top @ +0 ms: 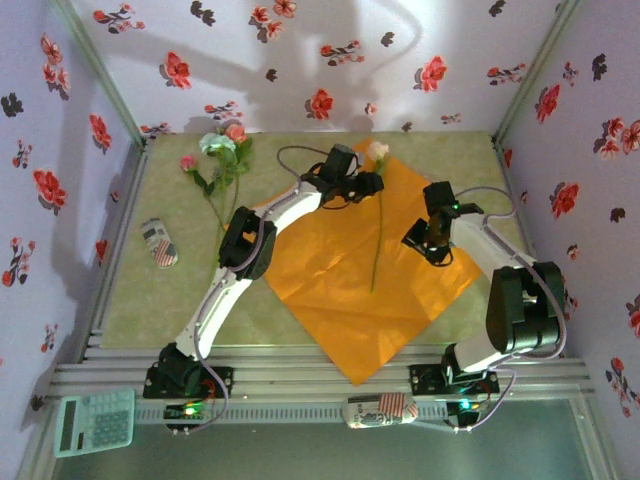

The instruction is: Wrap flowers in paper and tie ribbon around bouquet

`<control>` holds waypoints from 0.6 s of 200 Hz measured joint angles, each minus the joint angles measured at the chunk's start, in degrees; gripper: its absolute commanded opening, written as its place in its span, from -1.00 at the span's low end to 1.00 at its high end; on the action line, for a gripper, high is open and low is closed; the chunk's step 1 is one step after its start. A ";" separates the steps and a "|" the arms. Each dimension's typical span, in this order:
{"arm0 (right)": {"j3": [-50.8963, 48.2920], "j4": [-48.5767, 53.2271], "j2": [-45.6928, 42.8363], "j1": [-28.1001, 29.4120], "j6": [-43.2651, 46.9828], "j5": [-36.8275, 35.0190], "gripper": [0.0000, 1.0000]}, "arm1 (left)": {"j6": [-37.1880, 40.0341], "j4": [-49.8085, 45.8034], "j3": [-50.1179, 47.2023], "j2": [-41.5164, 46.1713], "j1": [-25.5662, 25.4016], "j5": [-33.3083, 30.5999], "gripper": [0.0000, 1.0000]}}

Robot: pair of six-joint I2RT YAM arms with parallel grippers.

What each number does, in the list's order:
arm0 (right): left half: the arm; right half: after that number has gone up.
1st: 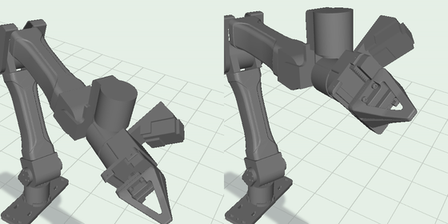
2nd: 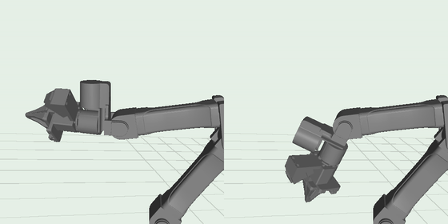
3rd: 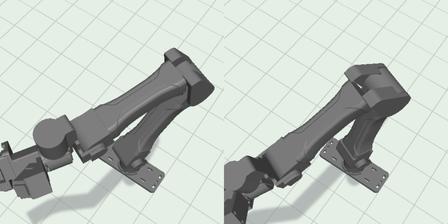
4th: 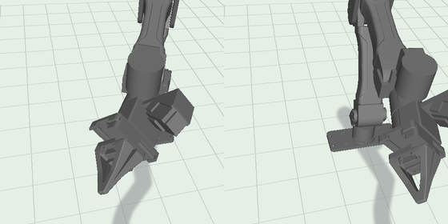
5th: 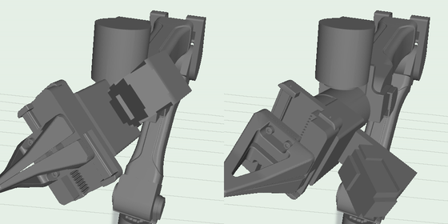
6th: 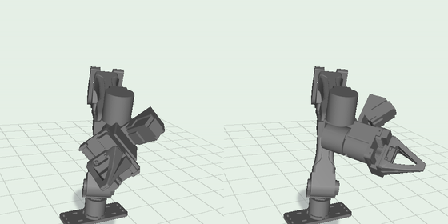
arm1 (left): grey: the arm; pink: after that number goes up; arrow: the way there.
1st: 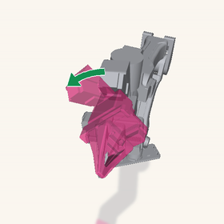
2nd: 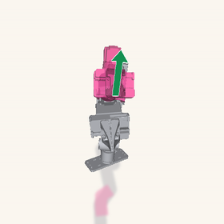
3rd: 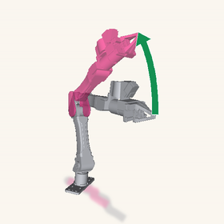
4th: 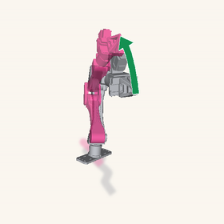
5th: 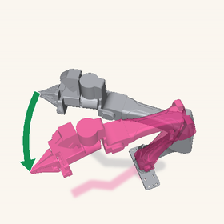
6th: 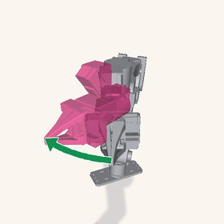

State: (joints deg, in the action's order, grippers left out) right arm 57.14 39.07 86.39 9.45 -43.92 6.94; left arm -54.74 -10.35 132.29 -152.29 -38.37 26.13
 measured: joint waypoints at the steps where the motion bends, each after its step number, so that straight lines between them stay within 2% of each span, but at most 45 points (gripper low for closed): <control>1: 0.00 0.00 0.00 0.00 0.00 0.00 0.00 | 0.09 -0.11 0.04 0.04 0.02 0.00 0.07; 15: 0.00 -0.04 0.00 0.00 0.28 -0.02 0.00 | 0.09 -1.31 -0.83 0.98 0.02 -0.50 0.12; 34: 0.00 -0.02 0.00 0.00 0.70 -0.02 0.00 | 0.04 -2.05 -9.25 6.99 0.00 -1.84 0.10; 57: 0.00 -0.20 0.39 0.00 1.36 -0.07 0.00 | -1.42 -1.66 -21.79 17.27 0.02 -2.91 -0.07; 77: 0.11 -0.22 1.51 0.00 1.55 -0.07 0.00 | -3.63 0.72 -28.89 23.34 0.02 -2.97 -0.24; 120: 1.66 -0.17 2.80 0.02 1.97 -0.11 0.00 | -7.48 3.50 -38.23 25.09 0.90 -3.67 -0.37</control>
State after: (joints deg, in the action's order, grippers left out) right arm 58.81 38.89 89.19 9.47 -41.95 6.83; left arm -62.22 -6.85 94.06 -127.20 -37.47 22.46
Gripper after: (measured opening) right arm 0.498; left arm 0.329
